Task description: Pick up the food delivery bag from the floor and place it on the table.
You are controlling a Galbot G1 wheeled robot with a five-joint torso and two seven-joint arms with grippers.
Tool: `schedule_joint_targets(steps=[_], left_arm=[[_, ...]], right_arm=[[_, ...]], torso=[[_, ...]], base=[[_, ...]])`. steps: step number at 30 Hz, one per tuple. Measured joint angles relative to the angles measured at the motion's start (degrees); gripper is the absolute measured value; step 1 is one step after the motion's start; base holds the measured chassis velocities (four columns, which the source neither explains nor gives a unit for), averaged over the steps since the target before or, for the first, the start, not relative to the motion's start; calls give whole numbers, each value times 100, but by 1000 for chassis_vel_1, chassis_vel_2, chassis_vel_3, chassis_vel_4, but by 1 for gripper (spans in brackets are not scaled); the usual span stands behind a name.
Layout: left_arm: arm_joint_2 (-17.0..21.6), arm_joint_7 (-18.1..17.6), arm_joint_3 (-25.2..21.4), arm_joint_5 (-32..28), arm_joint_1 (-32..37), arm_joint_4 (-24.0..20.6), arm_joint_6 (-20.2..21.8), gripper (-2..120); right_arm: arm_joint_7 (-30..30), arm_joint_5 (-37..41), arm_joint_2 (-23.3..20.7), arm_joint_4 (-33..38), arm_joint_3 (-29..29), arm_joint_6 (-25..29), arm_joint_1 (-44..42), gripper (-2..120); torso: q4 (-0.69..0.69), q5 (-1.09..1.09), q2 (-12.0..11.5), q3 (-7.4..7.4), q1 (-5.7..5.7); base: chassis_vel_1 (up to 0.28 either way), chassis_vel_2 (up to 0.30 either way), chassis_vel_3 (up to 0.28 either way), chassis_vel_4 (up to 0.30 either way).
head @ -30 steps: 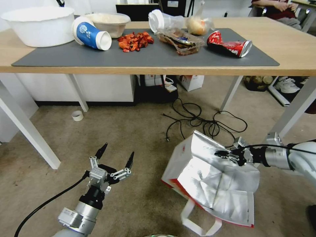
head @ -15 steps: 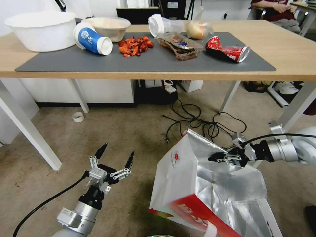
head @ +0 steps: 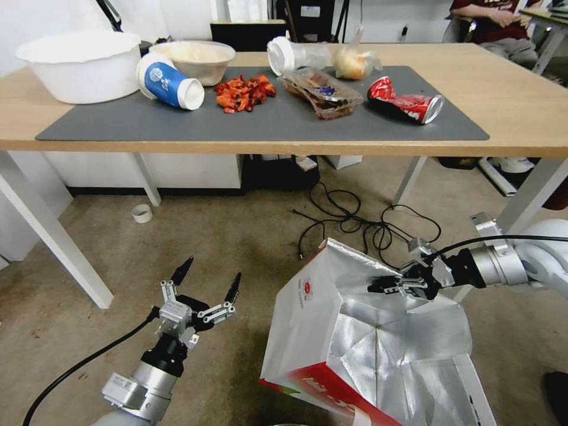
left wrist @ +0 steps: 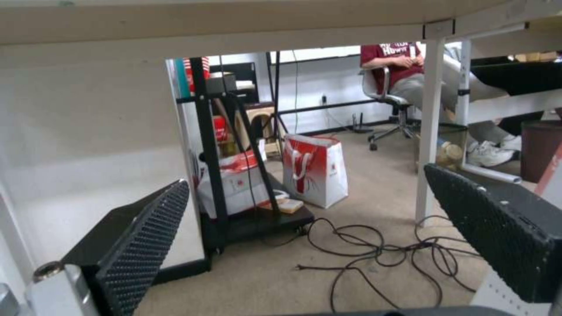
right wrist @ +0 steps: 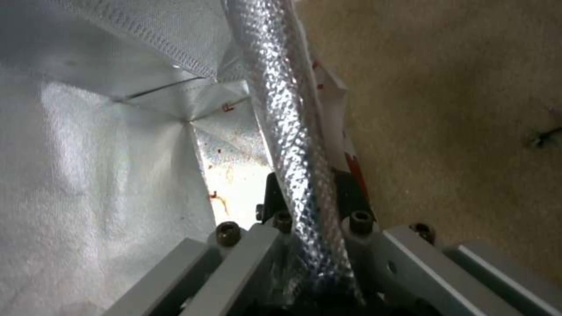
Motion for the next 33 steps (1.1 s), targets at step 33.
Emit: schedule_joint_targets(steps=[33], left_arm=[[-6,21,3,-1,0,-18,19,100]], right_arm=[[-40,21,-92,-8,-330,-17,338,0]], torso=[[1,0,761,567,195]], base=[[0,0,0,0]])
